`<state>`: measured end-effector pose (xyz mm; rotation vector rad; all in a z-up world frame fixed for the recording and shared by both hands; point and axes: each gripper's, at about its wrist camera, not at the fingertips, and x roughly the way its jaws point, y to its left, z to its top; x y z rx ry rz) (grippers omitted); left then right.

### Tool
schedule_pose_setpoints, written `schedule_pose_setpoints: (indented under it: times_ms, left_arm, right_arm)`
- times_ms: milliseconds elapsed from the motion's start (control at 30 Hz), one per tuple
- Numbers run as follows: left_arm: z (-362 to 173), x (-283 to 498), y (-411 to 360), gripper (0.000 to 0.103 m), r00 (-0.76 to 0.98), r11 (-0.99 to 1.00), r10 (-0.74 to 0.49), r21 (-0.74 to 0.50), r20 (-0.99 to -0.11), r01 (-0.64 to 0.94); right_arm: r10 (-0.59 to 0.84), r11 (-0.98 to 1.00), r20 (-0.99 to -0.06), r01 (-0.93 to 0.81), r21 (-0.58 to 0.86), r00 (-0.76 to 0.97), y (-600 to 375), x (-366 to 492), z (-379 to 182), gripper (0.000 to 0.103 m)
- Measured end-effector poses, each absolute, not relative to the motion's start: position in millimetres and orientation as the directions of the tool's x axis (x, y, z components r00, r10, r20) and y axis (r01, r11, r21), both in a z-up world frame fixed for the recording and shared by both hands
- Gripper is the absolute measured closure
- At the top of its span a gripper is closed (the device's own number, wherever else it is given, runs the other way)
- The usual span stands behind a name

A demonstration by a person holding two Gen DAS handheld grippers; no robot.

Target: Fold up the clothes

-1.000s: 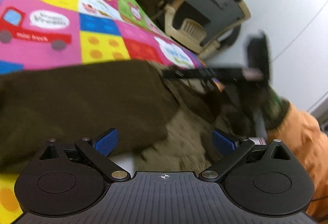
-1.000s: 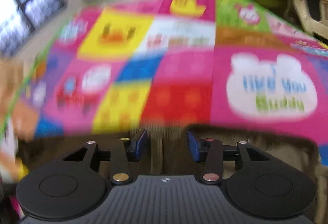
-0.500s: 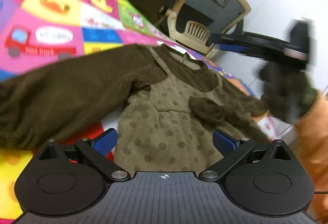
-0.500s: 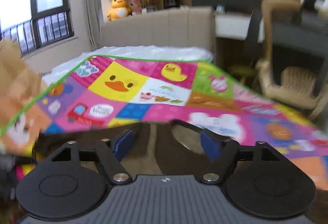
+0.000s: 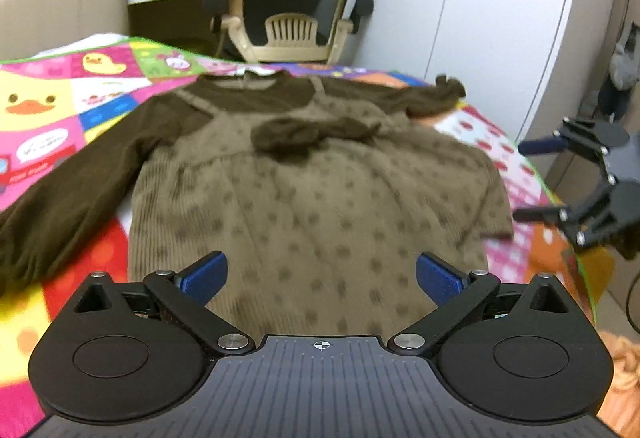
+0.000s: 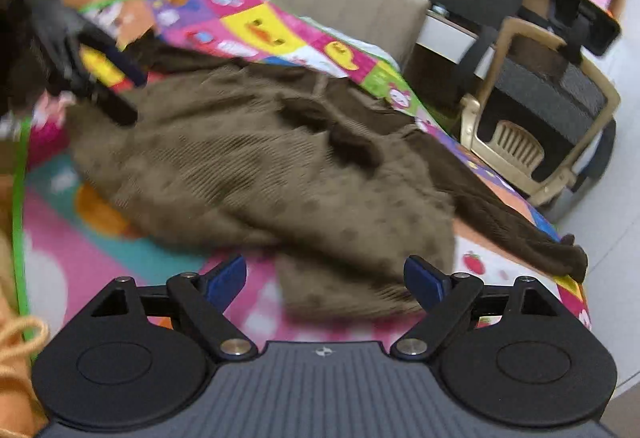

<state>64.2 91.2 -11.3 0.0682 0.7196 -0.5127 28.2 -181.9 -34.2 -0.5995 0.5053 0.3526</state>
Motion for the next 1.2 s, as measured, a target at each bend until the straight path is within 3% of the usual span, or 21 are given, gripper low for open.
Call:
schedule_pose_setpoints:
  times_ms: [233,400,500,700,800,867,1000,1067,1200]
  left_arm:
    - [-13.6,15.0,96.7,0.0,0.661,0.898,-0.344,-0.03,-0.667,0.438]
    - [-24.2,-1.6,102.4,0.0,0.705,0.921,-0.21,0.105,-0.677,0.375]
    - [-35.4,-1.9,106.5,0.0,0.714,0.926,-0.119,0.183,-0.69,0.33]
    - [-39.4,2.7,118.0,0.0,0.738,0.936,-0.076,0.207,-0.67,0.284]
    - [-37.4,9.2,128.6,0.0,0.77,0.941,0.015,0.269,-0.637,0.204]
    - [-32.3,6.9,139.0,0.0,0.789,0.936,0.105,0.327,-0.606,0.127]
    - [-23.5,-2.6,168.5,0.0,0.783,0.935,0.211,0.355,-0.586,0.014]
    - [-22.0,-8.4,181.1,0.0,0.771,0.938,0.226,0.346,-0.595,-0.008]
    - [-13.4,-19.3,188.3,0.0,0.771,0.961,0.145,0.275,-0.62,0.04]
  right_arm:
    - [0.003,0.699,-0.405,-0.292,-0.653,0.914,-163.1,12.2,-64.3,0.016]
    - [-0.099,0.8,-0.353,-0.136,-0.584,0.93,-194.3,19.4,-48.0,0.016]
    - [-0.084,0.799,-0.372,-0.161,-0.58,0.924,-193.1,17.2,-52.3,0.016]
    - [-0.073,0.721,-0.393,-0.224,-0.656,0.917,-168.2,22.0,-76.9,0.018]
    - [-0.178,0.748,-0.271,-0.049,-0.662,0.946,-189.2,17.2,-55.2,0.022]
    - [-0.236,0.789,-0.237,0.043,-0.613,0.942,-214.5,0.7,-34.4,0.022]
    - [-0.237,0.832,-0.326,0.018,-0.554,0.915,-245.9,-38.7,-33.6,0.022]
    - [-0.165,0.856,-0.415,-0.079,-0.51,0.895,-253.6,-52.3,-45.8,0.021]
    - [-0.016,0.886,-0.486,-0.212,-0.411,0.874,-255.3,-65.5,-46.8,0.021]
